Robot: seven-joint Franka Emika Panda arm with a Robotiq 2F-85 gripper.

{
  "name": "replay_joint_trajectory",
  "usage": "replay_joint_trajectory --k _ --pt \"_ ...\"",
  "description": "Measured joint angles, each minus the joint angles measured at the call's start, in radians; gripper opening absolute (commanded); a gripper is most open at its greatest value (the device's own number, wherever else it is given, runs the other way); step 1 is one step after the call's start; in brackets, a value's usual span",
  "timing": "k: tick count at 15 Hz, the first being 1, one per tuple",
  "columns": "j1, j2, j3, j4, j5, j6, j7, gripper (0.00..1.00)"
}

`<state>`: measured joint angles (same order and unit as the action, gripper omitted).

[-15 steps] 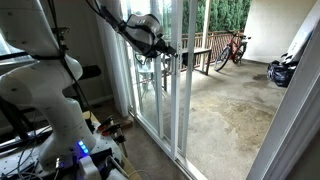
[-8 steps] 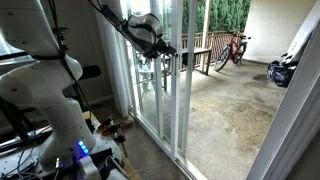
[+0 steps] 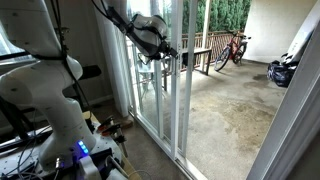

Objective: Push the front glass door fully to the right

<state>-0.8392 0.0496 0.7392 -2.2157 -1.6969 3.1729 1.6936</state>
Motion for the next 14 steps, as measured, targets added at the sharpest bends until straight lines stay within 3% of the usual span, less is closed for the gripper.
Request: replay_joint_trajectory --k 8,11,14 --pt "-0.005 0.111 -0.069 0.063 -0.038 0.202 -0.04 1.0" --pt "0.106 0.106 -0.203 0.058 0.014 0.245 -0.092 1.0" --pt "0.106 0.107 -0.213 0.067 -0.019 0.252 -0.065 1.0"
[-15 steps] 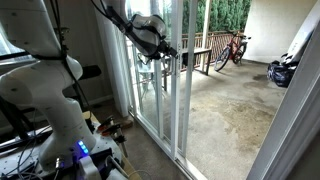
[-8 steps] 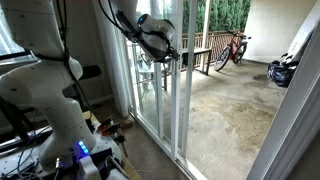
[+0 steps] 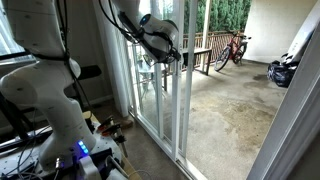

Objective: Push the front glass door fully to the right

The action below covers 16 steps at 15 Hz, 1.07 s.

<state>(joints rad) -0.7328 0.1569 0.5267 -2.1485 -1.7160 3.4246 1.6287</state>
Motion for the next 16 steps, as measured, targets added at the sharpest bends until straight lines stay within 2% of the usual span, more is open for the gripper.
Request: replay_joint_trajectory --k 6,16 --pt "-0.007 0.005 -0.043 0.012 -0.035 0.032 0.012 1.0" --pt "-0.139 0.028 0.017 0.038 -0.101 0.05 0.012 1.0"
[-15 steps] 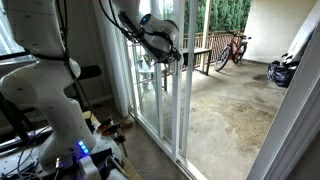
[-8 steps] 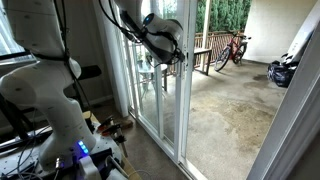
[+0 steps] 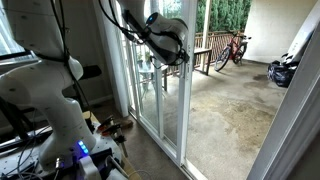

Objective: Push the front glass door fully to the right

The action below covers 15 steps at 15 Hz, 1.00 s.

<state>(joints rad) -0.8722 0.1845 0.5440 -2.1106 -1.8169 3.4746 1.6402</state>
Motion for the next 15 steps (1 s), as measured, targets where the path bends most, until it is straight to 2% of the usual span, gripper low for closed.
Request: replay_joint_trajectory --k 10,15 --pt "-0.109 0.032 0.054 0.026 -0.046 0.018 0.0 1.0" --pt "-0.145 0.045 0.057 0.036 -0.057 0.026 0.019 1.0"
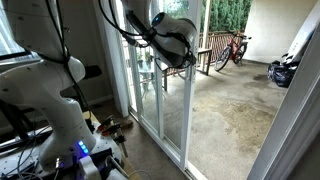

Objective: Push the front glass door fully to the right

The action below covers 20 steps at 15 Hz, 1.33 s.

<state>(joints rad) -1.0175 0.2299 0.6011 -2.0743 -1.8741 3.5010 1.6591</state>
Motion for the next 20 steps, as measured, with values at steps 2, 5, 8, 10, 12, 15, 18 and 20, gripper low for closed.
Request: replay_joint_trajectory --k 2,5,8,10,12,15,18,20 --pt "-0.014 0.0 -0.006 0.003 0.0 0.0 0.025 1.0" --pt "-0.032 0.005 -0.016 0.007 0.0 0.0 0.066 1.0" --pt "-0.055 0.01 -0.023 0.008 0.0 0.0 0.087 1.0" --pt "-0.074 0.018 -0.027 0.013 0.0 0.0 0.088 1.0" --pt "-0.094 0.033 -0.028 0.024 -0.009 0.0 0.088 1.0" --pt "-0.123 0.055 -0.027 0.047 -0.033 0.0 0.088 1.0" --pt "-0.155 0.081 -0.022 0.078 -0.071 0.0 0.088 1.0" --pt "-0.183 0.102 -0.011 0.101 -0.099 0.0 0.088 1.0"
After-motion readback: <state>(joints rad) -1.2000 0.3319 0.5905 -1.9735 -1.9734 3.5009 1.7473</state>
